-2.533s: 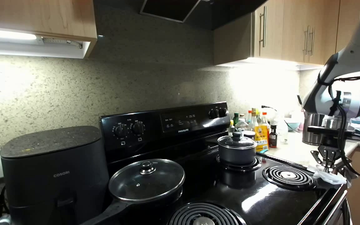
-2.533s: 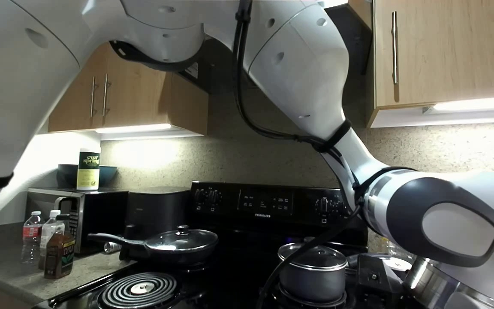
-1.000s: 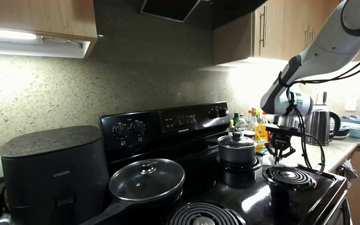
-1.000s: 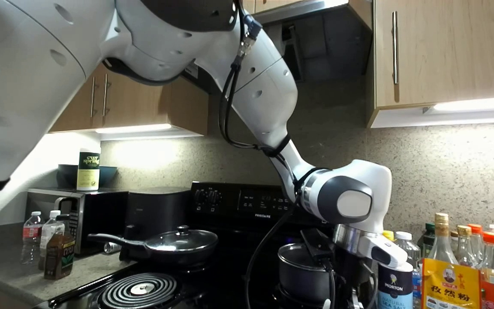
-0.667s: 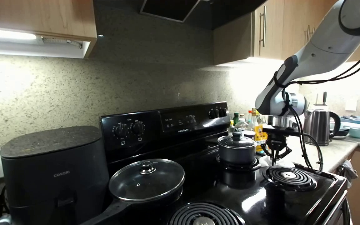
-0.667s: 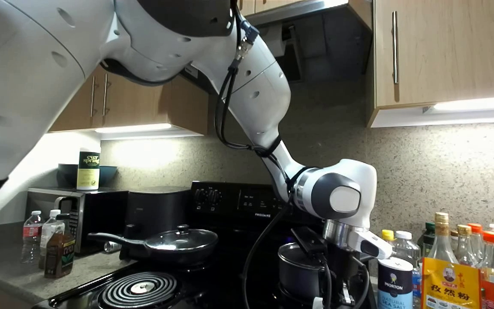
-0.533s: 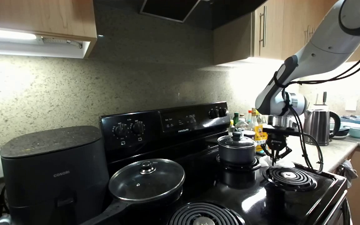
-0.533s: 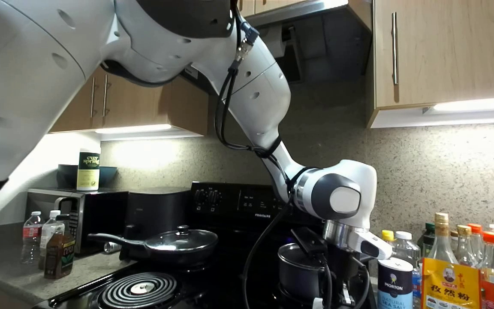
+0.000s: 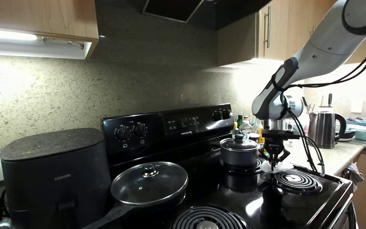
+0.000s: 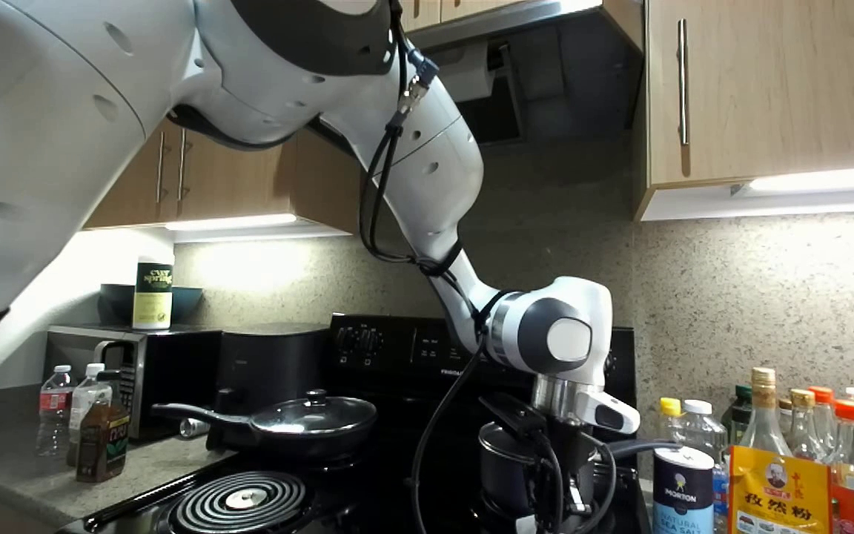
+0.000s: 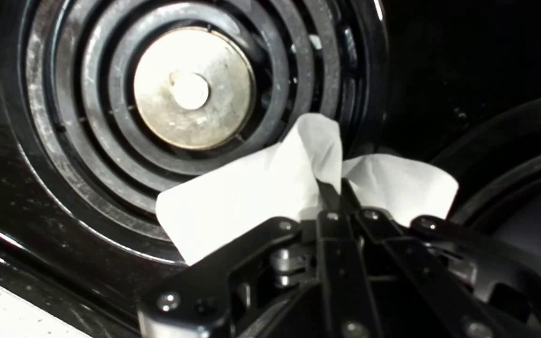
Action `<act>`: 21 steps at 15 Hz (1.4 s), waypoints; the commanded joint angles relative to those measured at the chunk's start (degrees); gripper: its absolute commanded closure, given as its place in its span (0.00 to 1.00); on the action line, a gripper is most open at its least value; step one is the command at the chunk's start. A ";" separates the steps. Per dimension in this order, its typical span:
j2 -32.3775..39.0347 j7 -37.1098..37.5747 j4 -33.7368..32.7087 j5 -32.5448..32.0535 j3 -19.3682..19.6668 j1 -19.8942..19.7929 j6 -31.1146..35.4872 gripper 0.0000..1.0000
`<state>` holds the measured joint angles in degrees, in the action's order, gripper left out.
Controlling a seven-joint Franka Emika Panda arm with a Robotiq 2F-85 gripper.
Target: Use the white cloth to wipe the stove
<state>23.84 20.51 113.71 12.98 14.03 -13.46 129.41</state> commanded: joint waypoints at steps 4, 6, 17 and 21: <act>-2.09 -0.59 4.75 -4.52 -1.26 4.55 2.21 1.00; -2.66 -0.51 5.55 -5.40 -1.25 5.38 2.63 1.00; -4.28 -2.22 5.95 -5.05 -3.14 5.83 -5.14 0.99; -3.93 -2.21 5.64 -5.05 -3.12 5.80 -5.12 1.00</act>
<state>19.89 18.21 119.48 8.07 11.20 -7.34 124.44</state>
